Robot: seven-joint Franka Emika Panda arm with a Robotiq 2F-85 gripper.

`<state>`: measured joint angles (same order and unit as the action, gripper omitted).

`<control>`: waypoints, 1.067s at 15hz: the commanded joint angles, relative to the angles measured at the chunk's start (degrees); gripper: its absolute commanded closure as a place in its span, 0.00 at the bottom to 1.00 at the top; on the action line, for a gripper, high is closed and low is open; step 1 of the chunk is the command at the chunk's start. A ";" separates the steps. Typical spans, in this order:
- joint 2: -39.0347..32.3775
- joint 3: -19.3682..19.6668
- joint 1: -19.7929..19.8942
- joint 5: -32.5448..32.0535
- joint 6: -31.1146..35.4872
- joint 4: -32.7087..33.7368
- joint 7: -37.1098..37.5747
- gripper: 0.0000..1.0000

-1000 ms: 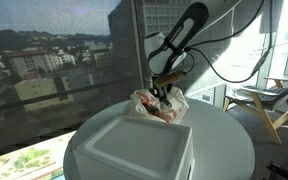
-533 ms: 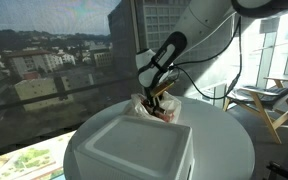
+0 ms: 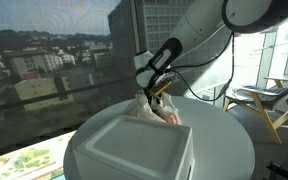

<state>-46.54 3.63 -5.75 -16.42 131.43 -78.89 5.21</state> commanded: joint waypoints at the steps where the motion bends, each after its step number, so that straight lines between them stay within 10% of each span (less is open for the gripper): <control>1: 6.73 0.43 -0.98 0.49 0.20 -5.08 0.83 0.00; 8: 16.98 5.69 -6.26 -5.30 2.07 -14.61 18.21 0.00; 16: 33.96 1.66 -5.90 -5.63 2.13 -35.52 18.88 0.00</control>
<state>-21.94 6.40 -11.41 -20.94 131.86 -103.24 21.78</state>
